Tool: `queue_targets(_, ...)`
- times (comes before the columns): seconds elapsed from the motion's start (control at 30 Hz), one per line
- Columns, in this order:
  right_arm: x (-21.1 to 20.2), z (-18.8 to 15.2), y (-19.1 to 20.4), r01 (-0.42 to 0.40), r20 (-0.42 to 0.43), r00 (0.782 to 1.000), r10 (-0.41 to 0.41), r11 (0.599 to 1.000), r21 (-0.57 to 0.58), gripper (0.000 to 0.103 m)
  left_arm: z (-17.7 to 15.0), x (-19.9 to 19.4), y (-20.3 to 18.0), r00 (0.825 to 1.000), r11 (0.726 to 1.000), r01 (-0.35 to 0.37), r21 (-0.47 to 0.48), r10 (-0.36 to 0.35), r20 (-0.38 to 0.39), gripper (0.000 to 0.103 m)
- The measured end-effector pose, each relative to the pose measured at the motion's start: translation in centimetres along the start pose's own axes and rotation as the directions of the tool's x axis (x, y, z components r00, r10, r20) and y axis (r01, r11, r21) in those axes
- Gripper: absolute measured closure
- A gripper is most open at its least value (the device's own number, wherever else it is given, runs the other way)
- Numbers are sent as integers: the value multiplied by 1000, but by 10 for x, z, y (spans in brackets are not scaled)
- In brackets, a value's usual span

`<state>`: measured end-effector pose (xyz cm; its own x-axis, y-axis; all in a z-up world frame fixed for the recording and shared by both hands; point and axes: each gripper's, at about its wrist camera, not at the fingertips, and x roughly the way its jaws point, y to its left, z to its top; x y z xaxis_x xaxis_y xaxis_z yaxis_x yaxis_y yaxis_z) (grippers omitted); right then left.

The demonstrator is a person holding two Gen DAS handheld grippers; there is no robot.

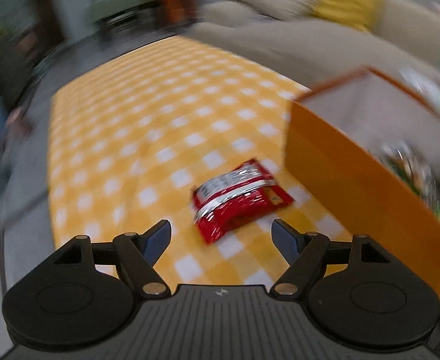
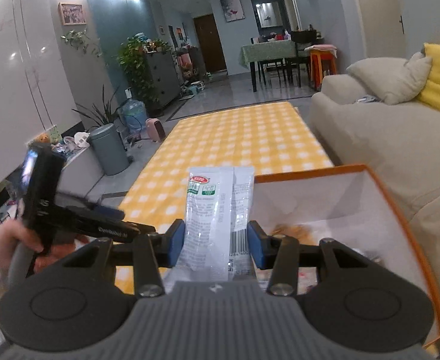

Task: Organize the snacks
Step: 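Grasp the red chip bag with the left tool while the right tool holds the white packet, then lower the red chip bag into the box and open the left tool while the right tool carries the packet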

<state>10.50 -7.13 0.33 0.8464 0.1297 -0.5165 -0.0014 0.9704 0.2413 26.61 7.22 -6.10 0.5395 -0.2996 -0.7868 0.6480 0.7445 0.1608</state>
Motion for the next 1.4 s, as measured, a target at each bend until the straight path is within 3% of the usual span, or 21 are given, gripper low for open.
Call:
queue_targets(0.13, 1, 2, -6, 11, -6, 1000, -11, 1000, -19, 59, 15, 28, -16, 997, 971, 74, 229, -68, -36, 13)
queue_targets(0.23, 10, 3, -4, 2, -23, 1000, -2, 1000, -29, 59, 22, 52, -22, 991, 936, 125, 328, -101, -88, 13)
queue_targets(0.4, 27, 6, -15, -3, -61, 998, 3, 1000, -5, 59, 28, 89, -25, 972, 872, 216, 439, -149, -183, 16)
queue_targets(0.57, 43, 10, -25, 22, -103, 994, -21, 1000, 12, 59, 33, 120, -24, 954, 835, 270, 479, -165, -251, 16)
queue_targets(0.63, 47, 12, -28, 28, -113, 993, -25, 999, 22, 59, 37, 130, -21, 957, 840, 259, 476, -158, -241, 10)
queue_targets(0.8, 54, 11, -35, 29, -129, 991, -24, 999, 43, 59, 43, 152, -14, 944, 857, 294, 423, -191, -269, 0)
queue_targets(0.9, 55, 9, -37, 33, -138, 990, -25, 998, 51, 59, 47, 161, -4, 923, 890, 335, 308, -244, -298, 1)
queue_targets(0.93, 53, 8, -37, 34, -139, 990, -27, 998, 54, 59, 46, 161, 0, 921, 904, 338, 260, -262, -287, 6)
queue_targets(1.07, 53, 10, -38, 47, -134, 990, -39, 997, 56, 59, 36, 154, 1, 933, 932, 306, 194, -253, -258, 10)
queue_targets(1.23, 50, 12, -39, 62, -121, 991, -53, 996, 67, 59, 26, 137, -9, 951, 972, 218, 86, -192, -244, 11)
queue_targets(1.33, 45, 13, -42, 64, -113, 992, -54, 995, 81, 59, 12, 124, -12, 963, 984, 179, -19, -179, -204, 11)
queue_targets(1.4, 41, 13, -46, 59, -109, 993, -47, 993, 105, 59, 2, 114, -12, 966, 978, 185, -101, -200, -166, 11)
